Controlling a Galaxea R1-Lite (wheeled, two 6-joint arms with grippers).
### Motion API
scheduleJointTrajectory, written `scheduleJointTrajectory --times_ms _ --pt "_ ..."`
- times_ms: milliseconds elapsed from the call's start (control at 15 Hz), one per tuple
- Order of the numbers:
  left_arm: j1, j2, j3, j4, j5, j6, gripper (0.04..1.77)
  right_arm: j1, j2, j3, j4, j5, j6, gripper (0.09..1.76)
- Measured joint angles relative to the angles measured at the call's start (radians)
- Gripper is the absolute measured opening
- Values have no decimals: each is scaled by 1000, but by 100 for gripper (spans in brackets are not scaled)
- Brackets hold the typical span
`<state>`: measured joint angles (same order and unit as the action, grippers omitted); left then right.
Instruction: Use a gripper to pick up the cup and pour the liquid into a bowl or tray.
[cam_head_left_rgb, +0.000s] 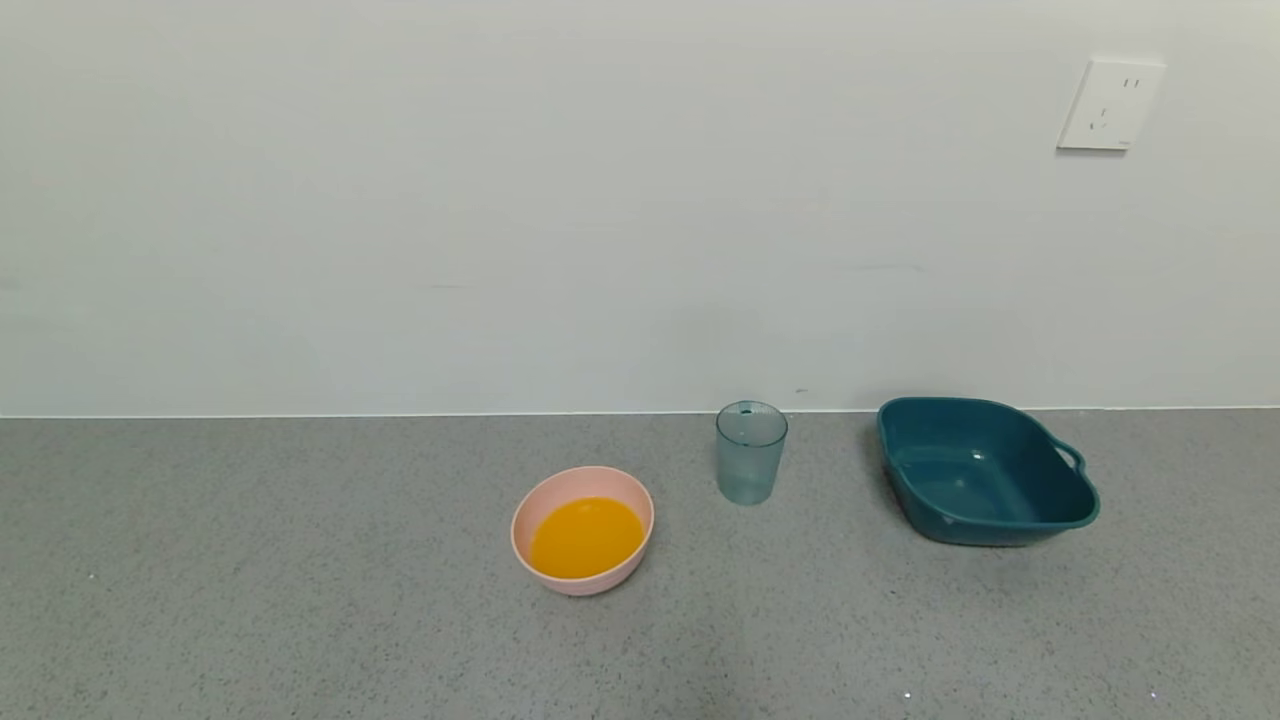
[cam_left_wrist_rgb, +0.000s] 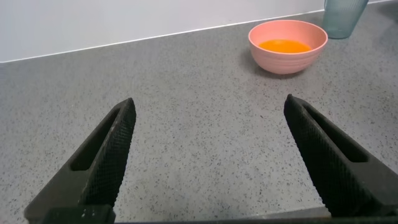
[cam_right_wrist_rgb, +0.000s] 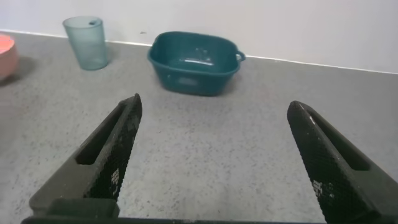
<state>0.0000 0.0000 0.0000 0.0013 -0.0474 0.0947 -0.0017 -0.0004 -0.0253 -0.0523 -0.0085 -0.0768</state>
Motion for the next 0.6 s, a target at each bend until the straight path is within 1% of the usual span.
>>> scheduleJointTrajectory --times_ms 133,600 --pt "0 0 0 0 0 0 172 0 0 20 69 20 0 170" --pt "0 0 0 0 0 0 172 2 -1 25 69 21 31 170"
